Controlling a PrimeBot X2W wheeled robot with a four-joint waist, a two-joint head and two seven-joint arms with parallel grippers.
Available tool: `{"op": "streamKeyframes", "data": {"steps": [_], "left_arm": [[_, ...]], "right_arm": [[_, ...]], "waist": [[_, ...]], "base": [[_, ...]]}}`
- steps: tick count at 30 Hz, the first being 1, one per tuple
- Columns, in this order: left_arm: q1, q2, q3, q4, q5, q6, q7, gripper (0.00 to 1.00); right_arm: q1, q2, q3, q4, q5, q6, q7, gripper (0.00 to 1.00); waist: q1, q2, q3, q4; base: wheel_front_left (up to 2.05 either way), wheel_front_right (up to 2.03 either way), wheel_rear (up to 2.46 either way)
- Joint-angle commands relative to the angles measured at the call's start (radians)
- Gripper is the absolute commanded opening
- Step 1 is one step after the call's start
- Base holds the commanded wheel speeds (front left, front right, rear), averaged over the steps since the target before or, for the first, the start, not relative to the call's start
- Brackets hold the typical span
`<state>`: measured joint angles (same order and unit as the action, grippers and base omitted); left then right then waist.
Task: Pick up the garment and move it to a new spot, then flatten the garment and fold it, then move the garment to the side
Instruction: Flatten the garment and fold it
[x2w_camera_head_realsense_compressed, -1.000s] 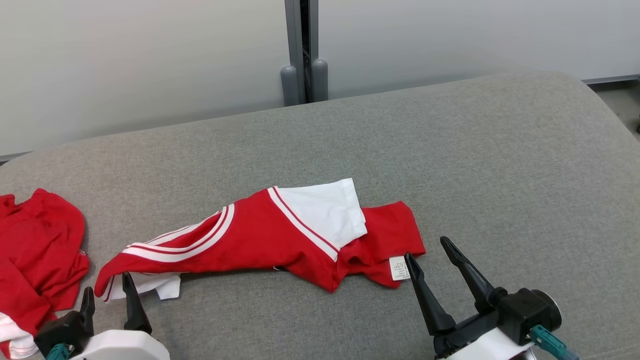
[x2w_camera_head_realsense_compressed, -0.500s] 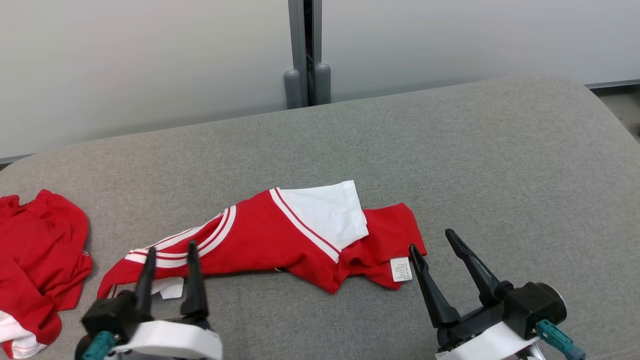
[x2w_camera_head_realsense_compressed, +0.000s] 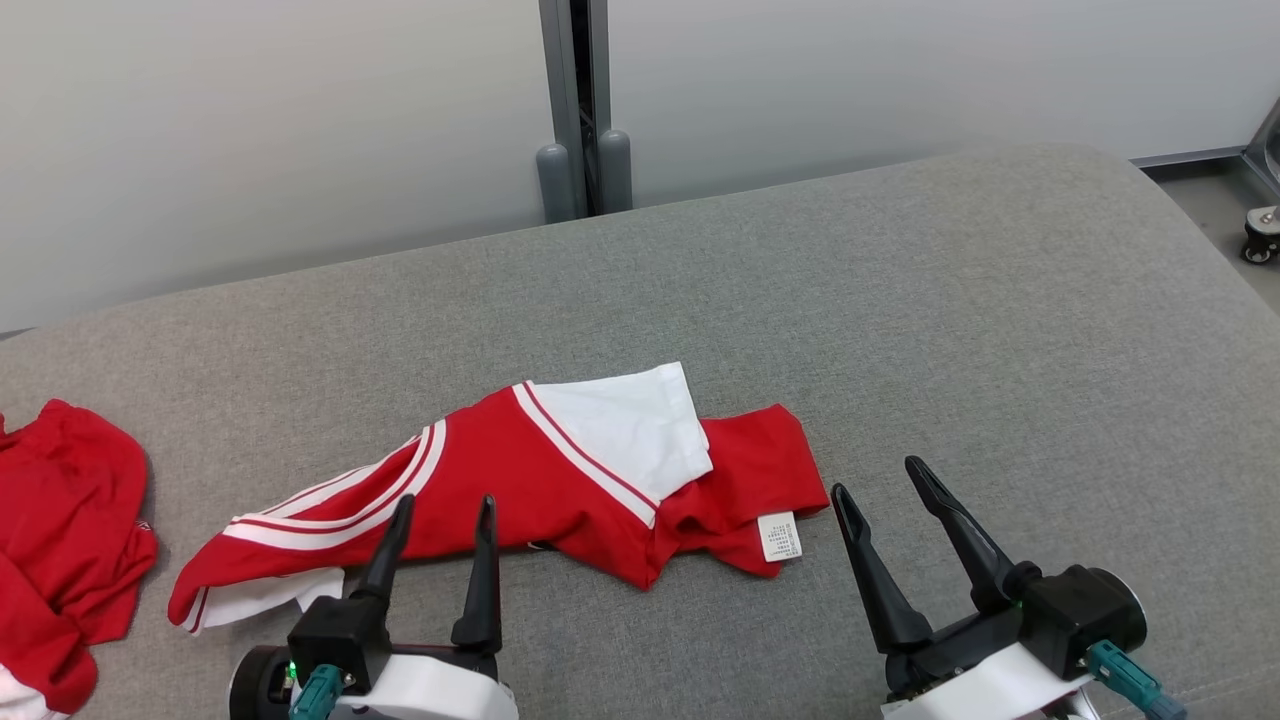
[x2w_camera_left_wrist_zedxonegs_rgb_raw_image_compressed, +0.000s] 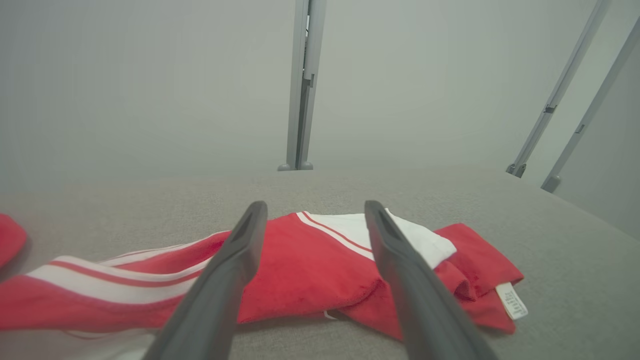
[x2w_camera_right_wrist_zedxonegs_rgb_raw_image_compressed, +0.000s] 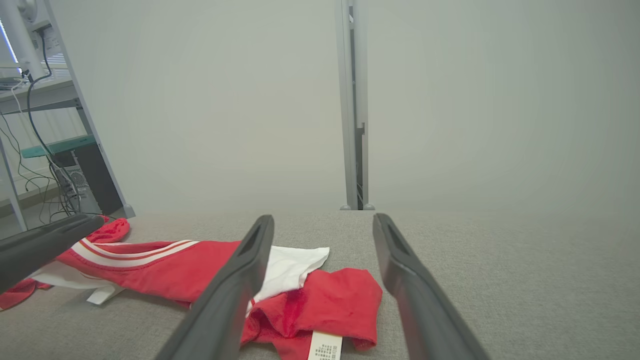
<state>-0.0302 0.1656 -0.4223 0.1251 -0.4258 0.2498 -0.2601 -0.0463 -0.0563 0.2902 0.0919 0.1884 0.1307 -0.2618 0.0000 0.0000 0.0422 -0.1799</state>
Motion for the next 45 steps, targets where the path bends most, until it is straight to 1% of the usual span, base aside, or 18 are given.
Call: {"op": "streamKeyframes", "data": {"steps": [1, 6, 9, 14, 17, 21, 25, 31, 33, 37, 40, 45], "left_arm": [[-0.004, -0.006, 0.021, -0.016, 0.036, -0.002, -0.005, 1.00], [0.040, -0.041, 0.084, -0.046, 0.113, -0.022, -0.005, 1.00], [0.050, -0.055, 0.104, -0.044, 0.130, -0.037, -0.005, 1.00], [0.058, -0.078, 0.147, -0.027, 0.166, -0.070, -0.005, 1.00], [0.025, -0.087, 0.160, 0.023, 0.175, -0.094, -0.005, 1.00], [-0.073, -0.089, 0.162, 0.150, 0.178, -0.130, -0.005, 1.00], [-0.223, -0.087, 0.170, 0.293, 0.171, -0.149, 0.017, 1.00], [-0.448, -0.088, 0.162, 0.533, 0.157, -0.172, 0.141, 1.00], [-0.512, -0.092, 0.154, 0.604, 0.150, -0.189, 0.190, 1.00], [-0.610, -0.096, 0.136, 0.730, 0.140, -0.192, 0.283, 1.00], [-0.664, -0.099, 0.127, 0.805, 0.141, -0.191, 0.327, 1.00], [-0.725, -0.092, 0.113, 0.892, 0.155, -0.183, 0.325, 1.00]], "right_arm": [[0.012, -0.002, -0.007, -0.004, 0.001, 0.000, -0.006, 1.00], [0.024, -0.001, -0.018, -0.009, -0.004, 0.000, -0.006, 1.00], [0.029, 0.000, -0.020, -0.008, -0.005, 0.000, -0.006, 1.00], [0.025, 0.001, -0.018, -0.006, -0.004, 0.000, -0.006, 1.00], [0.019, 0.001, -0.012, -0.007, -0.004, 0.000, -0.006, 1.00], [0.000, 0.000, -0.002, -0.003, -0.003, 0.000, -0.006, 1.00], [-0.014, -0.006, 0.008, 0.004, 0.000, 0.000, -0.006, 1.00], [-0.041, -0.011, 0.019, 0.010, 0.005, 0.000, -0.006, 1.00], [-0.053, -0.010, 0.025, 0.010, 0.007, 0.000, -0.006, 1.00], [-0.069, -0.009, 0.030, 0.008, 0.010, 0.000, -0.006, 1.00], [-0.079, -0.008, 0.032, 0.008, 0.014, 0.000, -0.006, 1.00], [-0.092, -0.005, 0.036, 0.008, 0.015, 0.000, -0.006, 1.00]], "waist": [[0.0000, 0.0000, 0.001, 0.000], [0.0000, 0.0000, 0.000, 0.006], [0.0000, 0.0000, -0.002, 0.008], [0.0000, 0.0000, -0.002, 0.008], [0.0000, 0.0000, 0.004, 0.003], [0.0000, 0.0000, 0.028, -0.013], [0.0000, 0.0000, 0.059, -0.036], [0.0000, 0.0000, 0.104, -0.069], [0.0000, 0.0000, 0.120, -0.081], [0.0000, 0.0000, 0.151, -0.104], [0.0000, 0.0000, 0.169, -0.119], [0.0000, 0.0000, 0.187, -0.135]], "base": [[0.00, 0.00, 0.00], [0.00, 0.00, 0.00], [0.00, 0.00, 0.00], [0.00, 0.00, 0.00], [0.00, 0.00, 0.00], [0.00, 0.00, 0.00], [0.00, 0.00, 0.00], [0.00, 0.00, 0.00], [0.00, 0.00, 0.00], [0.00, 0.00, 0.00], [0.00, 0.00, 0.00], [0.00, 0.00, 0.00]]}}
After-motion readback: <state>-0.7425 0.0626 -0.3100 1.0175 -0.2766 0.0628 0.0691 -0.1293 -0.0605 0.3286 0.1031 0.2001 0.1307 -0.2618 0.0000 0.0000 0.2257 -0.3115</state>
